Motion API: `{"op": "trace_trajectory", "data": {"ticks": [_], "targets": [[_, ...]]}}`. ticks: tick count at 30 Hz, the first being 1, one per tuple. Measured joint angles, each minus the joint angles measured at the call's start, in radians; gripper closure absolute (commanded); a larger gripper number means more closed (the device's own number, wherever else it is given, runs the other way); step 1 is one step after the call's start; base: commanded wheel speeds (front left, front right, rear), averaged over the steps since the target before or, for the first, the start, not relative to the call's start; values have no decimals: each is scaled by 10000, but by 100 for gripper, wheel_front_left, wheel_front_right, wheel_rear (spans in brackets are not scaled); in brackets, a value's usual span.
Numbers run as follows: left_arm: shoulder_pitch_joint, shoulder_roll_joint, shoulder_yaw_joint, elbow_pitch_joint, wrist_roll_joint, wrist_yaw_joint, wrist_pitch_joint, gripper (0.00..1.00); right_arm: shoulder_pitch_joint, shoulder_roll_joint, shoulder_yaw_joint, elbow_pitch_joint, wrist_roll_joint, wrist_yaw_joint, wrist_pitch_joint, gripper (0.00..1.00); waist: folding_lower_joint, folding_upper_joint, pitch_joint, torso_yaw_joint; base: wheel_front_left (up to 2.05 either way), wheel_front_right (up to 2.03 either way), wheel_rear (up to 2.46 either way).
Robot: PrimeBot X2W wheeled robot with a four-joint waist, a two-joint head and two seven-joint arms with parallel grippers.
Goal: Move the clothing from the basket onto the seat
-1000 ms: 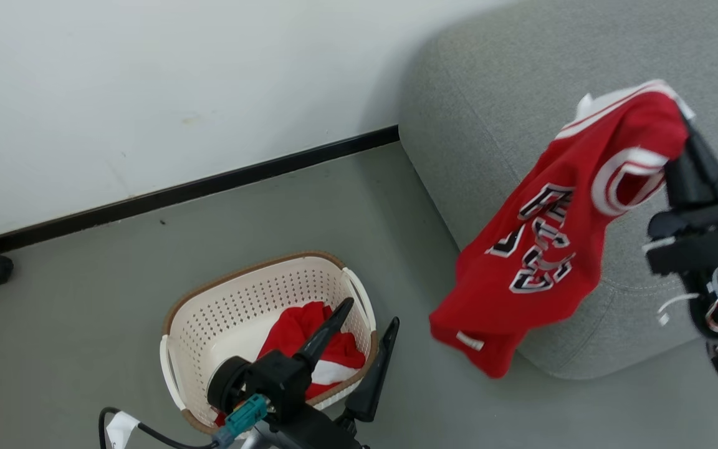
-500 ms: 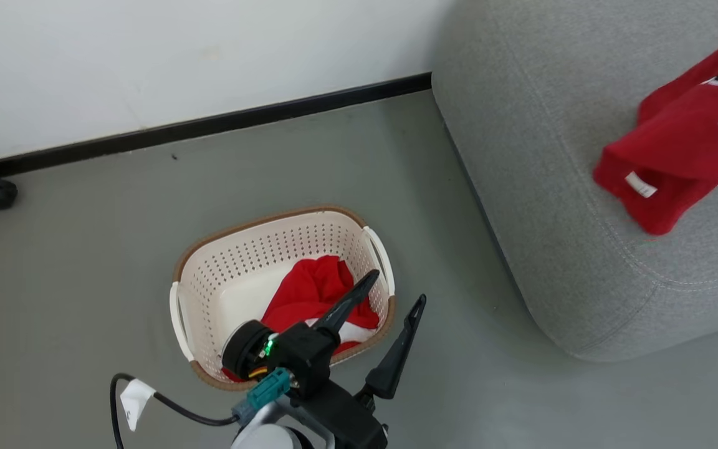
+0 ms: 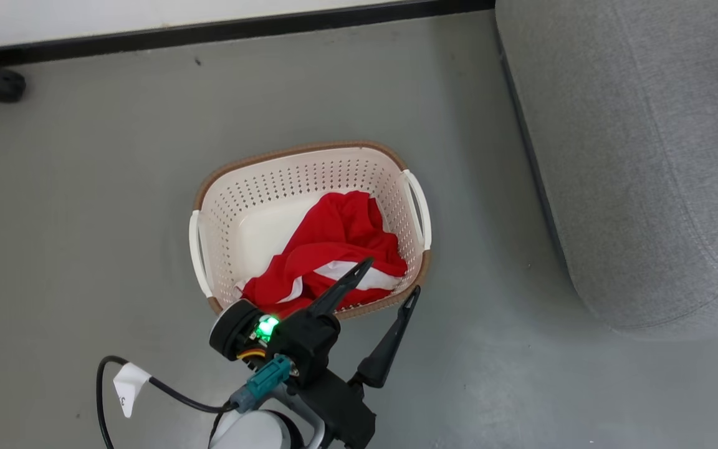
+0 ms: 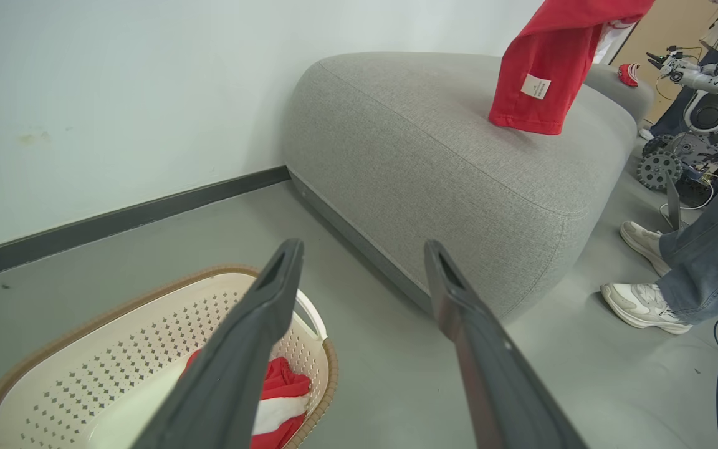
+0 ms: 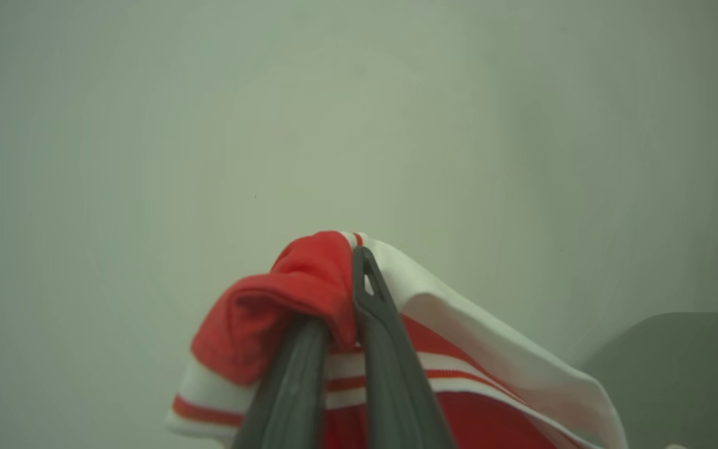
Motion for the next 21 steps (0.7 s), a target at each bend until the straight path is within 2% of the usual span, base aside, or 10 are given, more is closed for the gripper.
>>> {"op": "trace_trajectory", "data": {"ticks": [5, 10, 13, 17, 21], "targets": [[-11, 171, 88, -215, 58, 13, 88, 0, -570, -391, -238, 282, 4, 0, 0, 100, -1, 0, 460, 199, 0, 0, 0], [27, 698, 426, -713, 176, 205, 253, 0, -964, -1104, -740, 807, 63, 0, -2, 100, -1, 0, 1177, 327, 0, 0, 0], [48, 970, 621, -1035, 357, 368, 412, 0, -959, -1312, -959, 1221, 146, 0, -2, 100, -1, 0, 1550, 316, 0, 0, 0], [61, 1269, 826, -1415, 412, 481, 587, 0, -881, -1235, -986, 1812, 209, 0, -2, 100, -1, 0, 2067, 229, 0, 0, 0], [38, 1321, 888, -1676, 500, 552, 752, 0, -493, -662, -644, 2226, 209, 0, -2, 100, -2, 0, 2566, 87, 0, 0, 0]]}}
